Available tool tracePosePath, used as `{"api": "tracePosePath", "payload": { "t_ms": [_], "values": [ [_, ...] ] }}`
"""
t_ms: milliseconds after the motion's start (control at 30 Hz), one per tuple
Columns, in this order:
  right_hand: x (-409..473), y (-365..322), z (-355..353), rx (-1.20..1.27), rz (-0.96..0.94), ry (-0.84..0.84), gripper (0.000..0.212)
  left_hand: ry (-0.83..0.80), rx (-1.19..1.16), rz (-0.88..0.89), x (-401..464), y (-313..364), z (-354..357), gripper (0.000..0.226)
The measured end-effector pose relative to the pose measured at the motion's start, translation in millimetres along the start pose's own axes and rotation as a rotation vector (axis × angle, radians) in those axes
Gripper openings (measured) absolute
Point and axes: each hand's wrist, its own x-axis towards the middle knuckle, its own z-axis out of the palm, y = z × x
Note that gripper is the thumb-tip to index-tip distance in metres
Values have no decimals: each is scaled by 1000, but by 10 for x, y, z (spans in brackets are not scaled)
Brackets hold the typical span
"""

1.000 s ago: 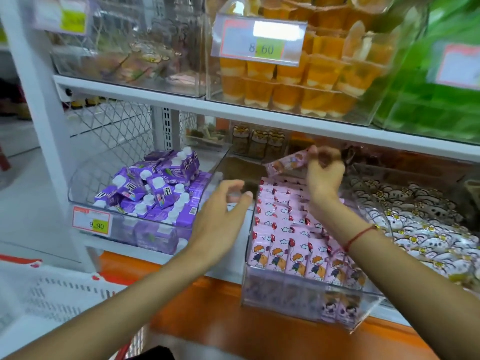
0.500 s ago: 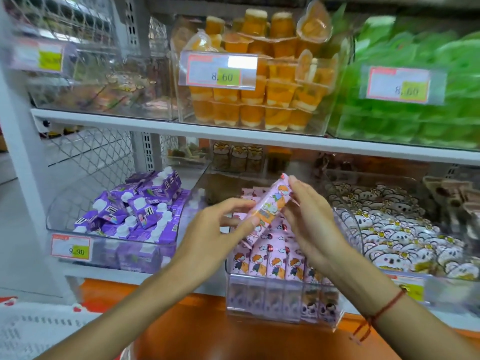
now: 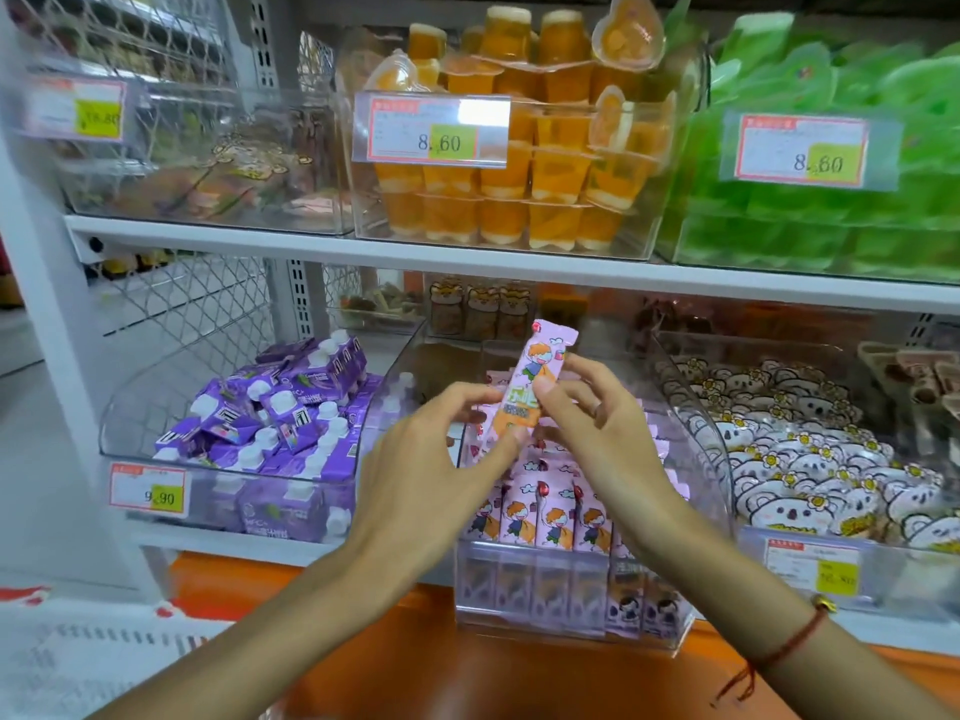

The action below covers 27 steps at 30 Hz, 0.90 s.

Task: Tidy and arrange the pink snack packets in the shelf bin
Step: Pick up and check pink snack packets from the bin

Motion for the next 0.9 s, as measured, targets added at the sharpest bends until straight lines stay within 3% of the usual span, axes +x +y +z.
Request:
{"api": "tracePosePath", "payload": {
  "t_ms": [133, 367, 467, 633, 800, 900],
  "values": [
    [-35, -3, 11, 2, -16, 2, 38, -3, -5, 86, -19, 39, -18, 43],
    [-6, 30, -49, 91, 96, -216, 23, -70, -117, 54, -22, -24, 14, 31],
    [-17, 50, -46, 93, 46, -149, 25, -90, -110, 56, -28, -55, 51, 25],
    [-51, 34, -10, 18, -90, -4, 27, -47, -38, 111, -37, -33, 55, 39],
    [-49, -28, -61, 3, -35, -103, 28, -74, -227, -15, 27, 1, 15, 38],
    [-32, -34, -62, -42, 18, -65, 23, -137, -414, -147, 53, 50, 2, 30]
  ]
}}
